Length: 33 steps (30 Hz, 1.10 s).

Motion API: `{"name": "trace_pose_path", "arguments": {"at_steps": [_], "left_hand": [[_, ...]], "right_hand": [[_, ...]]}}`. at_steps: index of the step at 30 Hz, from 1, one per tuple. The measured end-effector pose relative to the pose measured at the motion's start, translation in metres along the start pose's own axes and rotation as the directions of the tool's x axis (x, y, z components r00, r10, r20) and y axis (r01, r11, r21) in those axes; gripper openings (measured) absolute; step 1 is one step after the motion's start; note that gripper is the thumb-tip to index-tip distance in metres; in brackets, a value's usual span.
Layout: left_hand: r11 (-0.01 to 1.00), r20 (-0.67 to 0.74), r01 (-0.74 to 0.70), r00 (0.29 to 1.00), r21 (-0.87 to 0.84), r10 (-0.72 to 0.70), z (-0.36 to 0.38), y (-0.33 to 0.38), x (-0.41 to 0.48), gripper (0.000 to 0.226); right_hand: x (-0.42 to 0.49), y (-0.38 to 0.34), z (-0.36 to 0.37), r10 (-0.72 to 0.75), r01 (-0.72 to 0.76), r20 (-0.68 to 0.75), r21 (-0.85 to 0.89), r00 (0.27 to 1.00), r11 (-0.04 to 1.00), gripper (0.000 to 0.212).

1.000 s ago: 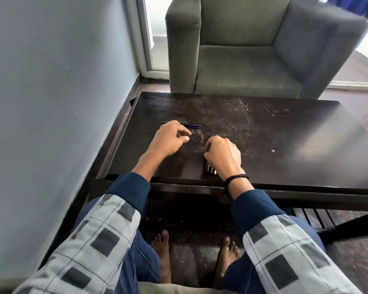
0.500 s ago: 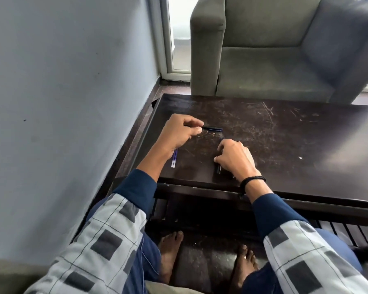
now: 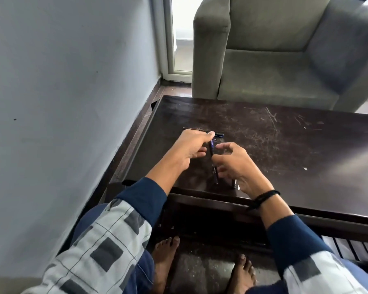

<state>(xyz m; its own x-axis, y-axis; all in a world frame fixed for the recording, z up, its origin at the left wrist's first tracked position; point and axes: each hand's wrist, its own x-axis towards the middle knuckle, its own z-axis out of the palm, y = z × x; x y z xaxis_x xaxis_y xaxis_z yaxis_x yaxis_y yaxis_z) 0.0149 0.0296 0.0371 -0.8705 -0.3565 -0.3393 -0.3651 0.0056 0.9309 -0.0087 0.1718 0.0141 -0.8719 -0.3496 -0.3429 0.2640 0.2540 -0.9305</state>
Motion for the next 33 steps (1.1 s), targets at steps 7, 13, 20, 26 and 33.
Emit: {"name": "trace_pose_path", "arguments": {"at_steps": [7, 13, 20, 26, 33], "left_hand": [[0.993, -0.069, -0.113, 0.991, 0.019, 0.114, -0.002, 0.004, -0.007, 0.014], [0.997, -0.009, -0.076, 0.997, -0.028, 0.075, -0.006, 0.002, -0.008, 0.017], [0.994, -0.058, -0.105, 0.993, -0.027, 0.103, -0.001, 0.000, -0.006, 0.015], [0.990, -0.083, -0.137, 0.987, 0.031, 0.140, 0.006, -0.003, -0.002, 0.015], [0.990, -0.077, -0.141, 0.987, 0.003, 0.141, 0.004, 0.002, -0.004, 0.018]], "right_hand": [[-0.007, 0.000, 0.003, -0.042, 0.039, 0.068, 0.045, 0.997, 0.998, 0.016], [-0.001, 0.005, 0.006, 0.044, -0.064, 0.069, 0.313, 0.997, 0.948, 0.010], [-0.004, 0.004, 0.007, -0.056, 0.048, 0.033, 0.202, 0.998, 0.978, 0.009], [-0.008, 0.007, 0.017, -0.170, 0.170, -0.140, -0.011, 0.975, 0.985, 0.013], [-0.007, 0.005, 0.022, -0.158, 0.160, -0.196, -0.003, 0.968, 0.987, 0.019]]}}
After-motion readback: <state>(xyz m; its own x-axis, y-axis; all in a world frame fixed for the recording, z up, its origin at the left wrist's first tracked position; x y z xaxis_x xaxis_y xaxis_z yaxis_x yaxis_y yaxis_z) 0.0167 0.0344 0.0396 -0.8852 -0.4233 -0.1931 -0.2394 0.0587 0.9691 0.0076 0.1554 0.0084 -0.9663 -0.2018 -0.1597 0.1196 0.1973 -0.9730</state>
